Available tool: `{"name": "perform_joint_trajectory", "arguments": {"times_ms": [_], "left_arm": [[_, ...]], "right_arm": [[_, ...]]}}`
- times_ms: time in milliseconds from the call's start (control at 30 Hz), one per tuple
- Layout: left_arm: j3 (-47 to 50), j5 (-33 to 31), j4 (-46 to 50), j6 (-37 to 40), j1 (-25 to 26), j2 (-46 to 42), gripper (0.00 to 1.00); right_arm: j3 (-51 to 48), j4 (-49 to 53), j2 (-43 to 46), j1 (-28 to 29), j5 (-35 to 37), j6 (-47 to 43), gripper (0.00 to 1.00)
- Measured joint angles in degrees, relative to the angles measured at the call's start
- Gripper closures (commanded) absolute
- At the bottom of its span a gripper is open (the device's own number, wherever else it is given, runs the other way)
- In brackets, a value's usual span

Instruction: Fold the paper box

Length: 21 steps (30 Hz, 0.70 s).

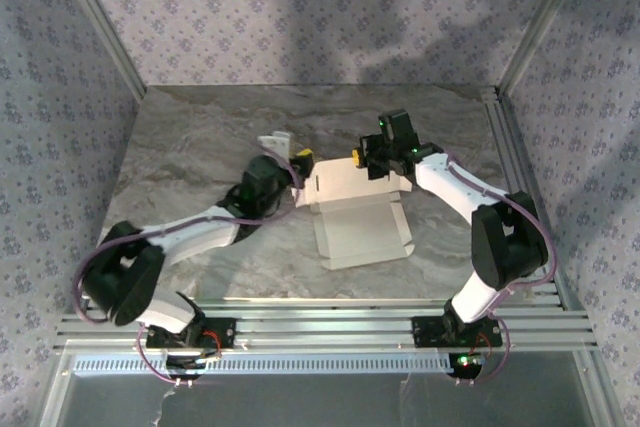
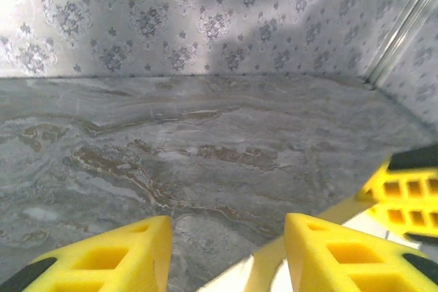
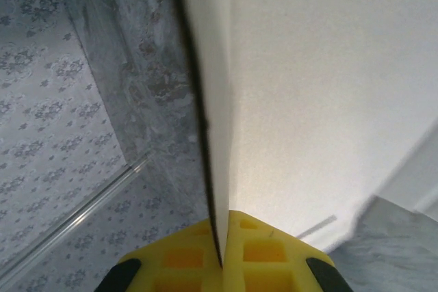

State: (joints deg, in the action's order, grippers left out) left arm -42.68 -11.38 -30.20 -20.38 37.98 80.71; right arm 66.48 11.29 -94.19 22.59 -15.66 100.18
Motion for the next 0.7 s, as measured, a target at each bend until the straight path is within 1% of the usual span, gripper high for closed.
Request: {"name": "perform_joint_trajectory", "arguments": {"times_ms": [100, 133, 200, 333, 400, 567, 600, 700], "left_arm": [[-0.2, 9.2, 5.8, -3.0, -8.6, -2.4, 0.61], [-0.6, 12.5, 8.2, -3.0, -11.3, -1.7, 0.66], [-1.7, 17.8, 12.4, -1.8, -13.7, 1.0, 0.7], [-2.5, 26.9, 17.3, 2.0, -13.4, 8.2, 0.73], [-2.5, 29.9, 17.7, 3.4, -13.1, 10.6, 0.76], [-2.7, 36.2, 16.3, 5.4, -13.1, 13.1, 0.76], [-2.4, 36.8, 15.1, 5.5, -13.1, 12.9, 0.74], [0.7, 36.9, 12.1, 6.1, -13.1, 9.0, 0.64]], "right_arm": [[-0.7, -0.7, -0.3, -1.6, -1.5, -2.5, 1.0], [-0.7, -1.0, -0.3, -2.1, -2.1, -3.3, 1.0], [-0.7, -1.2, -0.4, -3.0, -3.4, -4.8, 1.0], [1.0, -0.2, -1.4, -4.8, -6.8, -8.2, 1.0], [2.6, 0.3, -2.3, -5.6, -8.6, -9.9, 1.0], [4.7, 1.3, -3.1, -7.8, -12.0, -13.9, 1.0], [4.7, 1.4, -3.1, -8.2, -12.5, -14.5, 1.0], [4.7, 2.1, -3.3, -9.1, -13.5, -15.7, 1.0]]}}
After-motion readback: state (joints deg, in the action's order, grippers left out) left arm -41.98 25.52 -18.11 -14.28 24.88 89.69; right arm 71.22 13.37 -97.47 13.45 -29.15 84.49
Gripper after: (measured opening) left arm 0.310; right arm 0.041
